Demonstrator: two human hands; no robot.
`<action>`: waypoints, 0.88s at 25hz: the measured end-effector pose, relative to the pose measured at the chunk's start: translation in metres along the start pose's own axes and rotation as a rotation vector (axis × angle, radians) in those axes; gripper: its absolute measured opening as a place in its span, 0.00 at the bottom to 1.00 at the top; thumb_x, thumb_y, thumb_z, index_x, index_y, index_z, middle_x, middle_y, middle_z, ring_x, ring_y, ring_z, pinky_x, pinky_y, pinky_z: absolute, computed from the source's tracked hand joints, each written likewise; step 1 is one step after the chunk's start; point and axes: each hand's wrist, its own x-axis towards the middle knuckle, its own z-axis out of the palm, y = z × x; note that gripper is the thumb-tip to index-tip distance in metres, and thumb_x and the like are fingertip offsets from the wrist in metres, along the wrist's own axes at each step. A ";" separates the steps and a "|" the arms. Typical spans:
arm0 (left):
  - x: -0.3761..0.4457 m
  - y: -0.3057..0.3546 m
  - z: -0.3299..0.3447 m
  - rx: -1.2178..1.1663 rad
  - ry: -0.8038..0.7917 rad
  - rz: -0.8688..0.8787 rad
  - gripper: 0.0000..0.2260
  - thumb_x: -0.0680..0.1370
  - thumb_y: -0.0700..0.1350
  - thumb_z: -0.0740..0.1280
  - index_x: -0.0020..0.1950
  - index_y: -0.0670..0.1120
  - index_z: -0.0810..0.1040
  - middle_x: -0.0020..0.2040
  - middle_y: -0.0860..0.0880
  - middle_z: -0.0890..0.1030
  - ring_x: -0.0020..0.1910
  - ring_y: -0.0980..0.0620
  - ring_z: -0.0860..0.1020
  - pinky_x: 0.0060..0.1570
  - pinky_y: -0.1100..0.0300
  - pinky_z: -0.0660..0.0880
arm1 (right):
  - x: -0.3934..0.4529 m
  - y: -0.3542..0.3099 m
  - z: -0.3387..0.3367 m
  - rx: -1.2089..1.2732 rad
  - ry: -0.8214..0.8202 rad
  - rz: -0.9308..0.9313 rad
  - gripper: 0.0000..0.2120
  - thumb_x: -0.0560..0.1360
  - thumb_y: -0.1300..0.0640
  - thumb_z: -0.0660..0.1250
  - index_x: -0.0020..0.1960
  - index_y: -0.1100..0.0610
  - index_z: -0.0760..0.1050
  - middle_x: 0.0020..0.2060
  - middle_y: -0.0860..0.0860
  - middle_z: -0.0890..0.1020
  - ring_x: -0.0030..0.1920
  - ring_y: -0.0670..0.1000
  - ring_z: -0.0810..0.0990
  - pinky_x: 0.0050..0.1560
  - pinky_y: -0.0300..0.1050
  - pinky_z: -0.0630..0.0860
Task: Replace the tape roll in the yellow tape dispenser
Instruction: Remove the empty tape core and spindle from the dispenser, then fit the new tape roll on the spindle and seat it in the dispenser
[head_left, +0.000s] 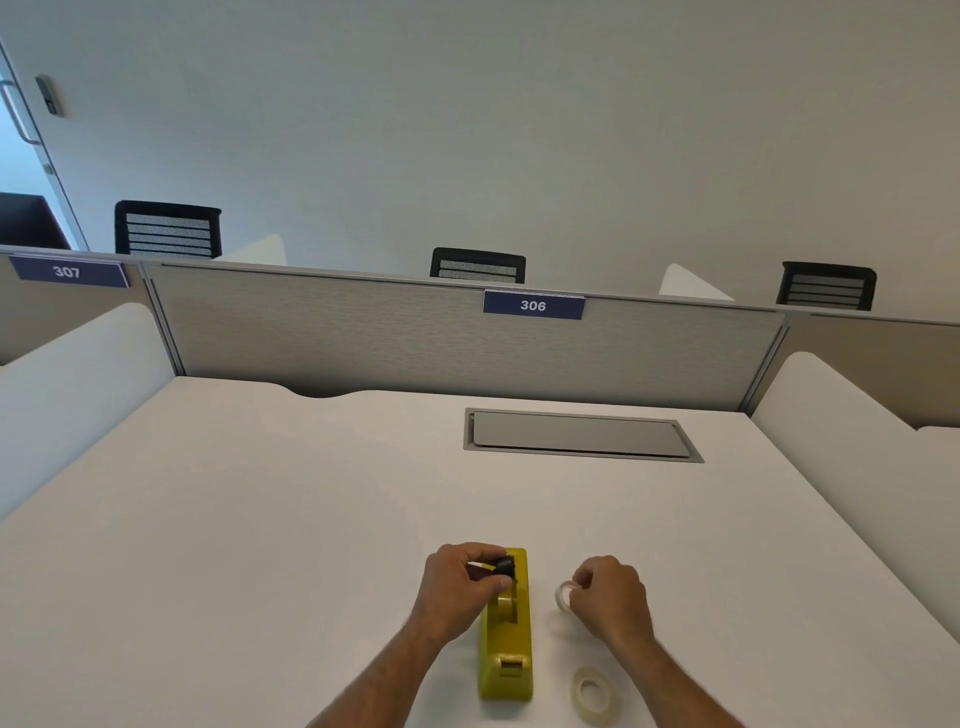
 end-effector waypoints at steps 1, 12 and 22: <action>-0.001 0.000 0.000 0.001 -0.005 0.000 0.15 0.69 0.40 0.78 0.52 0.52 0.84 0.47 0.55 0.86 0.44 0.59 0.85 0.45 0.69 0.80 | 0.000 0.001 0.001 -0.016 -0.012 0.027 0.04 0.67 0.57 0.69 0.39 0.50 0.82 0.39 0.49 0.86 0.41 0.51 0.83 0.40 0.42 0.79; -0.003 0.000 0.001 0.022 -0.025 -0.011 0.15 0.69 0.40 0.79 0.52 0.53 0.84 0.48 0.56 0.85 0.44 0.60 0.84 0.50 0.64 0.81 | -0.002 0.016 0.009 -0.016 -0.132 0.110 0.04 0.65 0.52 0.72 0.39 0.47 0.79 0.40 0.47 0.84 0.41 0.47 0.82 0.41 0.41 0.80; -0.003 -0.002 0.002 0.039 -0.019 -0.013 0.15 0.69 0.42 0.79 0.51 0.55 0.83 0.48 0.58 0.84 0.45 0.60 0.84 0.46 0.68 0.79 | -0.028 0.008 -0.010 -0.251 -0.313 0.063 0.25 0.59 0.36 0.71 0.49 0.49 0.75 0.44 0.46 0.81 0.42 0.46 0.79 0.43 0.41 0.77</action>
